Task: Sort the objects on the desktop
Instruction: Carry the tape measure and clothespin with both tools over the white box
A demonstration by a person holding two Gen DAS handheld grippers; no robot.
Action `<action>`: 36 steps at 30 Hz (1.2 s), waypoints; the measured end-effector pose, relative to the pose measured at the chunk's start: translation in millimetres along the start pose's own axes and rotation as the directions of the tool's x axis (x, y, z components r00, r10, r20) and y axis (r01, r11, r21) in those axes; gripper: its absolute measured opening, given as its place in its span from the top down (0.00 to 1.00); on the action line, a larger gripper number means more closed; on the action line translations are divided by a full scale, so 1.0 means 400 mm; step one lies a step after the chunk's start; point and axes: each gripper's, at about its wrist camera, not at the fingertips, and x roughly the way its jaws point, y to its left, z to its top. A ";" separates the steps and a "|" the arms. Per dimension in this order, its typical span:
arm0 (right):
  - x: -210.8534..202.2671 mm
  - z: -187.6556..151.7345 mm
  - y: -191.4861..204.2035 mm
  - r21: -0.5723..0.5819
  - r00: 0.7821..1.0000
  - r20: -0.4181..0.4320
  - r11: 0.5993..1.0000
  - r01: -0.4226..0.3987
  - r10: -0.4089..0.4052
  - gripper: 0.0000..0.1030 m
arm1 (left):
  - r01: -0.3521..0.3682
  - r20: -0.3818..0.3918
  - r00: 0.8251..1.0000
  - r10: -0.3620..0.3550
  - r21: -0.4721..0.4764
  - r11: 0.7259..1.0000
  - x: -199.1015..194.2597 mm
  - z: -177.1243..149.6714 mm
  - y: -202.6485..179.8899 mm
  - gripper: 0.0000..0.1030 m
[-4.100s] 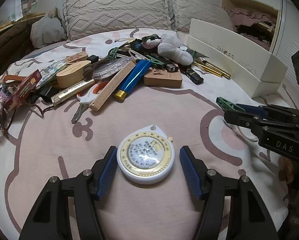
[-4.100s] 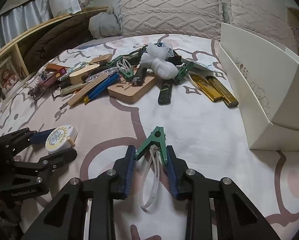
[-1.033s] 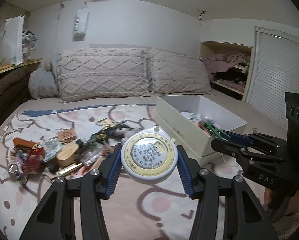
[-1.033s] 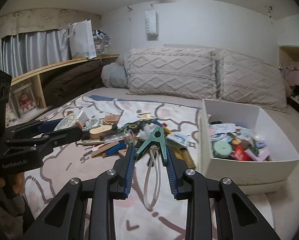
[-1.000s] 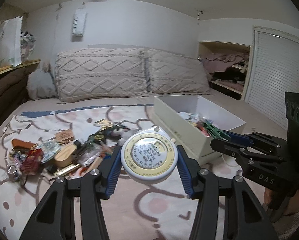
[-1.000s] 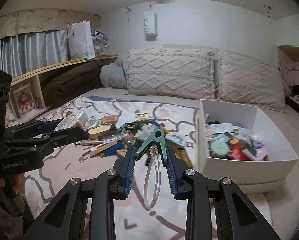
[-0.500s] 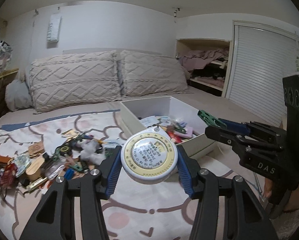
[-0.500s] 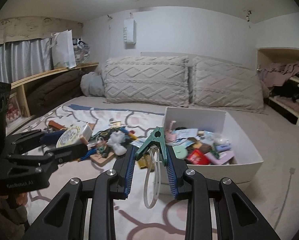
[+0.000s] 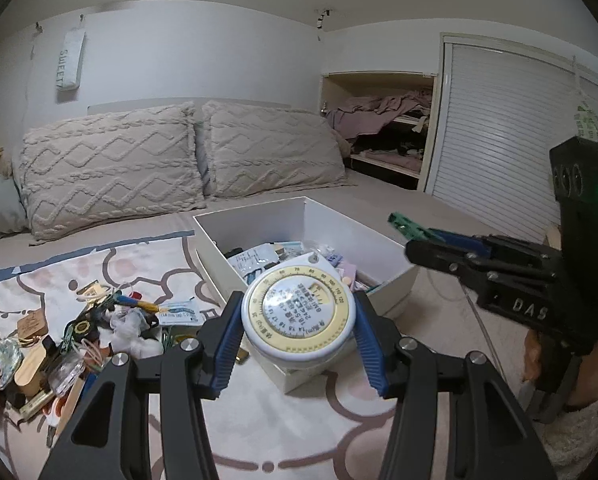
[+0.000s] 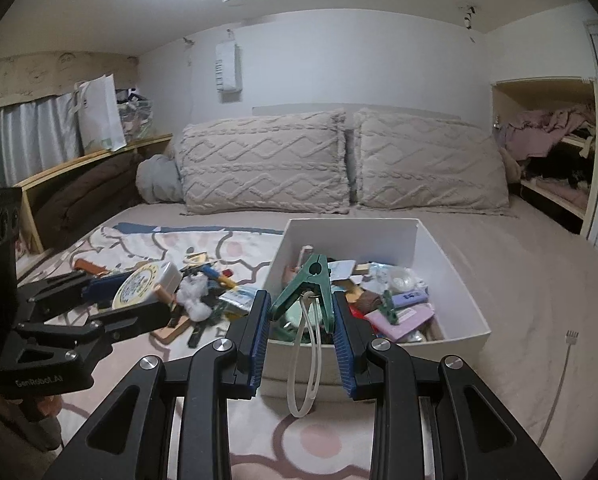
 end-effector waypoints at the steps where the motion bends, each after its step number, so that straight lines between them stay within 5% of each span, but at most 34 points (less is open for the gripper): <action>1: 0.006 0.007 -0.014 0.000 1.000 -0.001 1.000 0.006 -0.006 0.70 | -0.005 0.000 1.000 0.005 0.002 1.000 0.008 0.002 -0.001 0.49; 17: 0.150 0.107 -0.184 0.034 0.996 -0.067 0.998 0.061 -0.058 0.70 | 0.006 0.013 1.000 -0.006 -0.032 0.999 0.187 0.095 0.017 0.49; 28: 0.303 0.152 -0.239 0.034 0.989 -0.125 0.996 0.083 -0.078 0.70 | 0.049 -0.051 0.997 -0.054 -0.095 0.994 0.333 0.151 0.040 0.49; 36: 0.398 0.180 -0.285 0.108 0.983 -0.177 0.992 0.065 -0.045 0.70 | 0.002 -0.083 0.997 -0.008 -0.067 0.998 0.405 0.186 0.069 0.49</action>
